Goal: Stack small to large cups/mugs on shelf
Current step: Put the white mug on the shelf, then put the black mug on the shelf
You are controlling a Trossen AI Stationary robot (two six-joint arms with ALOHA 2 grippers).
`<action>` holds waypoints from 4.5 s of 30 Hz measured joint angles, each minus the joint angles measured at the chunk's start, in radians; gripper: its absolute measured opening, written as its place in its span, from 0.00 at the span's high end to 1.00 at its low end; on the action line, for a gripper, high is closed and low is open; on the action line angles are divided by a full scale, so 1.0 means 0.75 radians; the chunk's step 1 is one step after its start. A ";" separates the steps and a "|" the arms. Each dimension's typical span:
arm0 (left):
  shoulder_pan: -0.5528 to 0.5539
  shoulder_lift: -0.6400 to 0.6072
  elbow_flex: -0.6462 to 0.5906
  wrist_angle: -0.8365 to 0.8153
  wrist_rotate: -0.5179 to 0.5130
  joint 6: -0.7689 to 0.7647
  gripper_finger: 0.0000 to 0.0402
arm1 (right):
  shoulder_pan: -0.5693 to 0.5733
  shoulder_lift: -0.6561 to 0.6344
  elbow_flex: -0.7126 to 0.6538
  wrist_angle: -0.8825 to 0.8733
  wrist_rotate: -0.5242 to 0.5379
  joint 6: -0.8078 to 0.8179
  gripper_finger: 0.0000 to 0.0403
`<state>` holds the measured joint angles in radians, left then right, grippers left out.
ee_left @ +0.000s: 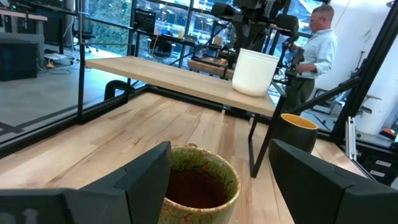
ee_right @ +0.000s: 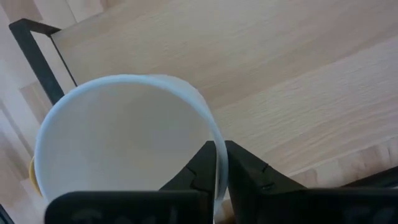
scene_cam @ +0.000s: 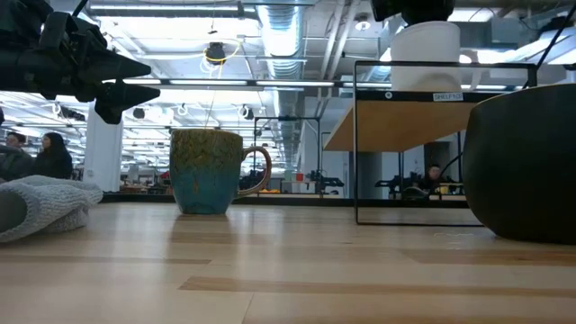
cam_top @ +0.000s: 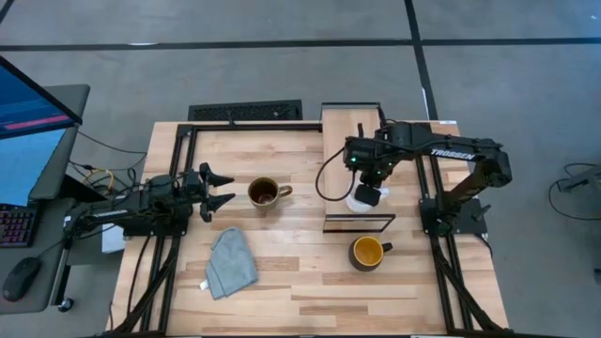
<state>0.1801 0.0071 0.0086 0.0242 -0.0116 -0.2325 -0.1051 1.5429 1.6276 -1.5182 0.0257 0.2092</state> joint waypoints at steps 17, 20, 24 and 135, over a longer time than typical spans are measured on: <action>0.000 0.000 0.000 0.000 0.001 0.000 0.35 | 0.000 0.000 0.000 -0.018 -0.004 0.001 0.86; 0.000 0.000 0.000 0.000 0.001 0.000 0.35 | 0.000 0.000 -0.001 -0.018 -0.004 0.002 0.83; 0.000 0.000 0.000 0.000 0.001 0.000 0.35 | 0.000 0.000 -0.001 -0.006 -0.004 0.016 0.76; 0.000 -0.001 0.000 0.000 0.004 -0.070 0.35 | 1.201 -0.025 -0.526 0.146 0.281 0.864 0.57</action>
<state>0.1800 0.0067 0.0085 0.0243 -0.0084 -0.2853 0.7959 1.5238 1.2332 -1.4086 0.2363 0.8575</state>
